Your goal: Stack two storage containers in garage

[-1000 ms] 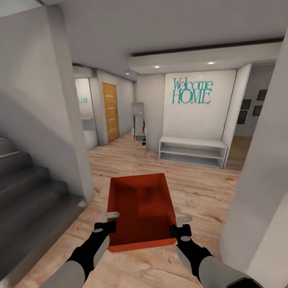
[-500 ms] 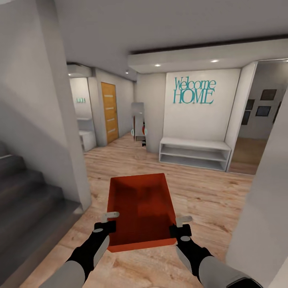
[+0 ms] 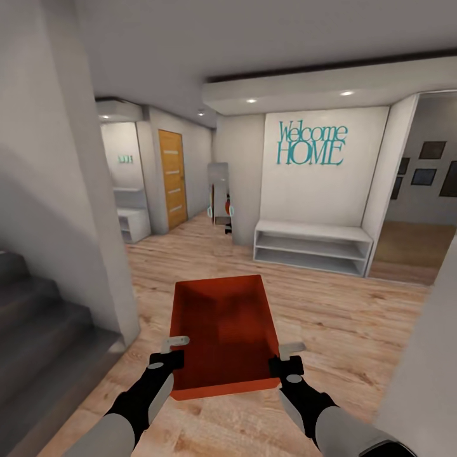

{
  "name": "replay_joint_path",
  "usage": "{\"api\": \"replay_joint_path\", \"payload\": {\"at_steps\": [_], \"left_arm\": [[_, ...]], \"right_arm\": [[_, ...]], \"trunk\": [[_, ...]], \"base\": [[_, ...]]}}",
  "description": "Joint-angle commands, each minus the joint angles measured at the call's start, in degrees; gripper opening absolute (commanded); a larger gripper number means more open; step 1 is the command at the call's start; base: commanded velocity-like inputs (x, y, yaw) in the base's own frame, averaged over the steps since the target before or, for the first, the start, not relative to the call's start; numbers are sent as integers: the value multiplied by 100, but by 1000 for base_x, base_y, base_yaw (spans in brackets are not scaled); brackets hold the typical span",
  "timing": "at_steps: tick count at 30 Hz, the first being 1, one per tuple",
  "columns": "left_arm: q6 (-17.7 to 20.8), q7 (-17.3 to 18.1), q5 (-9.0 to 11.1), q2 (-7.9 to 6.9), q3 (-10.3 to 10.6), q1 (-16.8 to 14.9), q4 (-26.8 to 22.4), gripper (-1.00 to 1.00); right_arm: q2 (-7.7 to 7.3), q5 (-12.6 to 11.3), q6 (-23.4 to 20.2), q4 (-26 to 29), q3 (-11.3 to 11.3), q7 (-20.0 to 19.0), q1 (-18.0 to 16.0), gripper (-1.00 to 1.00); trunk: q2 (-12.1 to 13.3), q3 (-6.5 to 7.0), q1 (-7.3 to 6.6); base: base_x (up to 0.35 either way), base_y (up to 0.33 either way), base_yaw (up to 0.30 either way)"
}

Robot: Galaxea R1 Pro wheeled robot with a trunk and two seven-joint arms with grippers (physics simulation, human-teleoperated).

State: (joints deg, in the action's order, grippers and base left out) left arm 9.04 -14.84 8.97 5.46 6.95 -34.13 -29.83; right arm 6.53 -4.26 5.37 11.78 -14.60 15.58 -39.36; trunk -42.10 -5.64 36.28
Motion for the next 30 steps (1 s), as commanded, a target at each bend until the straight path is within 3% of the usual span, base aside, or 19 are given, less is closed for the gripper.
{"api": "replay_joint_path", "payload": {"at_steps": [1, 30], "left_arm": [[45, -107, 351, 42, -68, -7, -31, -100], [45, -107, 351, 42, -65, -7, -31, -100]], "right_arm": [[347, -75, 43, -18, 89, 1, -2, -100], [347, -75, 17, -18, 92, -2, -2, -100]], "trunk": [[-7, -9, 5], [-7, -9, 5]], "base": [[324, 0, 0], [324, 0, 0]]}}
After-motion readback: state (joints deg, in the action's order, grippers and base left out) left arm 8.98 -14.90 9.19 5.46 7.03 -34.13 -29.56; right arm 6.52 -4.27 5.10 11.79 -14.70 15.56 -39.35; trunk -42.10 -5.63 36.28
